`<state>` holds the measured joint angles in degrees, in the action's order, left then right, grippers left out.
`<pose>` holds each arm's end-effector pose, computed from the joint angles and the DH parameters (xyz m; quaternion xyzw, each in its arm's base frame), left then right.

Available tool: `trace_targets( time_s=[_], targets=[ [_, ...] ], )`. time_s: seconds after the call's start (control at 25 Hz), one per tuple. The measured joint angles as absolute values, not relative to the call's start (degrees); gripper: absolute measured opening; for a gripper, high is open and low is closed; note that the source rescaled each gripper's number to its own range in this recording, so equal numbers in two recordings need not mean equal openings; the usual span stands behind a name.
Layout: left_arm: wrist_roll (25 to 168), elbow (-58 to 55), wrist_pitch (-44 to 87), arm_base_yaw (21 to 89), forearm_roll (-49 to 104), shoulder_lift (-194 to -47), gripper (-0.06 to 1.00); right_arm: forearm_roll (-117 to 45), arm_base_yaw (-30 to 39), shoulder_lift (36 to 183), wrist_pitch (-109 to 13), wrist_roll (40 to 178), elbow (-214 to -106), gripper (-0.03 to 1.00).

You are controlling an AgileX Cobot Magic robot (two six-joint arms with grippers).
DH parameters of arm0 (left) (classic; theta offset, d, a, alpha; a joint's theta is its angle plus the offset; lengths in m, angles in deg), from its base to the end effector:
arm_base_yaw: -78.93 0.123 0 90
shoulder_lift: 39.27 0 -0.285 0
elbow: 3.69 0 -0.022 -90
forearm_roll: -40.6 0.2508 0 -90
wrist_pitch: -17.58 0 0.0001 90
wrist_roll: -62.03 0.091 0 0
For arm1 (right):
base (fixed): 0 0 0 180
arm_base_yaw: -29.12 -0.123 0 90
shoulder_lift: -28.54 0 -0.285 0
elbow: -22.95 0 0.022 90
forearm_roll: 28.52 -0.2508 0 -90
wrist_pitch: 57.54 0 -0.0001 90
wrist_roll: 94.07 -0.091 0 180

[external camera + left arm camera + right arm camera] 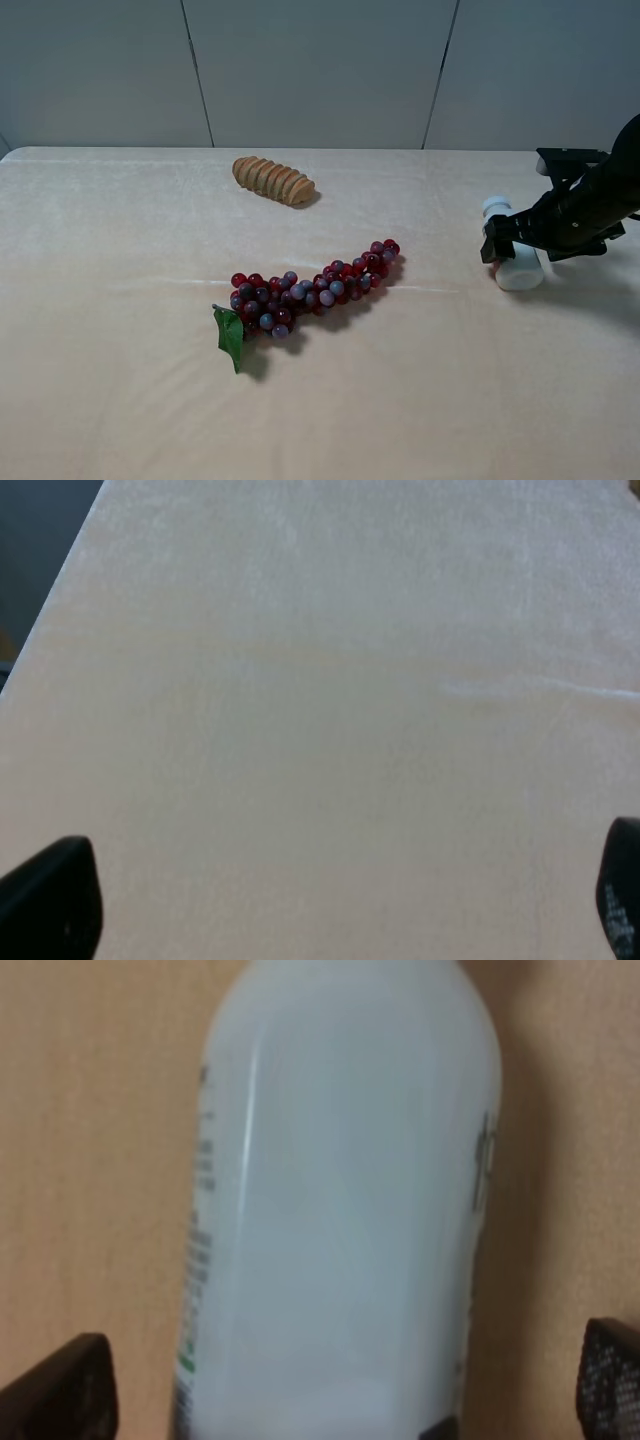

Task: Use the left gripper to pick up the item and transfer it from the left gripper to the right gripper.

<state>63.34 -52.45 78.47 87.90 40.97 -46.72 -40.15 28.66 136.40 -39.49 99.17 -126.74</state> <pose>-0.0054 -0.0003 0.2762 -0.0571 0.8512 0.0500 0.5194 0.3080 0.0082 0.1391 -0.0289 0.9770 0.0274 0.2093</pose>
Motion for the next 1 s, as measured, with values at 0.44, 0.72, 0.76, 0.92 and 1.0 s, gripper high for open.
trace_targets(
  time_s=[0.44,0.72,0.76,0.92,1.0],
  targets=[
    [63.3,-52.4,78.4,87.9,41.0,-46.7,0.98,-40.2,28.7,128.4,-18.9,97.6,-132.4,1.0],
    [63.3,-52.4,78.4,87.9,41.0,-46.7,0.98,-40.1,28.7,115.9,-6.2,96.1,-133.0,1.0],
    [63.3,-52.4,78.4,87.9,41.0,-46.7,0.98,-40.1,28.7,113.6,-4.5,95.9,-133.0,1.0],
    [63.3,-52.4,78.4,87.9,41.0,-46.7,0.98,-40.1,28.7,104.5,1.9,95.6,-133.0,1.0],
    [63.3,-52.4,78.4,87.9,41.0,-46.7,0.98,-40.1,28.7,100.1,5.0,95.3,-133.0,1.0]
  ],
)
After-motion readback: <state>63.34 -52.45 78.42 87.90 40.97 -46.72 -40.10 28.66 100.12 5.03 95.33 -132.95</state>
